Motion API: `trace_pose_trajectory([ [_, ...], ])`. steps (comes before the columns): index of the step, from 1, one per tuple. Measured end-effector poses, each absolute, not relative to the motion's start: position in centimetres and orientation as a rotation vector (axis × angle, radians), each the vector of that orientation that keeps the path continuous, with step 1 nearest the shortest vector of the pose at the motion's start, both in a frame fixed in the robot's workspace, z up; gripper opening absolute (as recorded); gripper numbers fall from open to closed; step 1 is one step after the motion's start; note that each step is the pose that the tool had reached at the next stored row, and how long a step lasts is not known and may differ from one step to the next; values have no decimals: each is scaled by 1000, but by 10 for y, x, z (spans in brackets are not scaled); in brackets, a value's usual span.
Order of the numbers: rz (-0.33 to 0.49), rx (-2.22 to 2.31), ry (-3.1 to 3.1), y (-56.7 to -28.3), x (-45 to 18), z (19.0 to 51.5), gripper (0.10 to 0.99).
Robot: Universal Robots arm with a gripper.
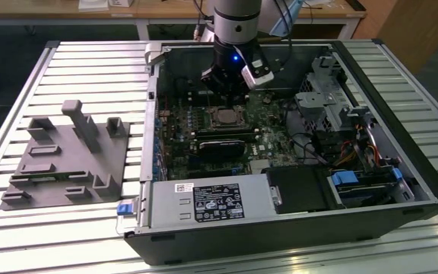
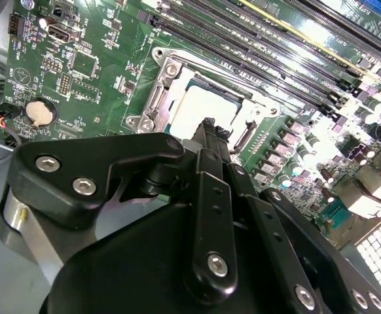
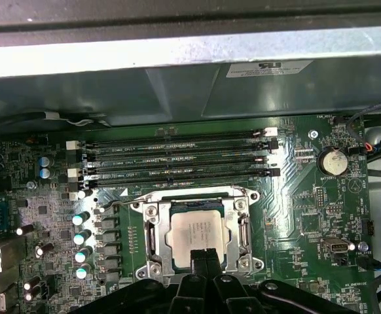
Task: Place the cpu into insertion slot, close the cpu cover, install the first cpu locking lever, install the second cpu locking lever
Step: 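Install the first cpu locking lever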
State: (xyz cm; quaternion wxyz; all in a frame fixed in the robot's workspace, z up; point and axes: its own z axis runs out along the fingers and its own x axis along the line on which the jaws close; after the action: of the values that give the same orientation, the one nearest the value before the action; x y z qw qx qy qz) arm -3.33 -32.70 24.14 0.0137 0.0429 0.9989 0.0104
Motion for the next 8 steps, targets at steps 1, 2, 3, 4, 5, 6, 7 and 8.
trace_pose_trajectory([
  [1, 32, 134, 3111, -327, -35, 241, 106],
  [2, 32, 134, 3111, -327, -37, 241, 106],
  [3, 32, 134, 3111, -327, -40, 241, 106],
  [4, 33, 134, 3111, -327, -45, 241, 106],
  [5, 33, 134, 3111, -327, -49, 241, 106],
  [6, 33, 134, 3111, -327, -52, 241, 106],
  [7, 33, 134, 3111, -327, -55, 241, 106],
  [8, 33, 134, 3111, -327, -61, 241, 106],
])
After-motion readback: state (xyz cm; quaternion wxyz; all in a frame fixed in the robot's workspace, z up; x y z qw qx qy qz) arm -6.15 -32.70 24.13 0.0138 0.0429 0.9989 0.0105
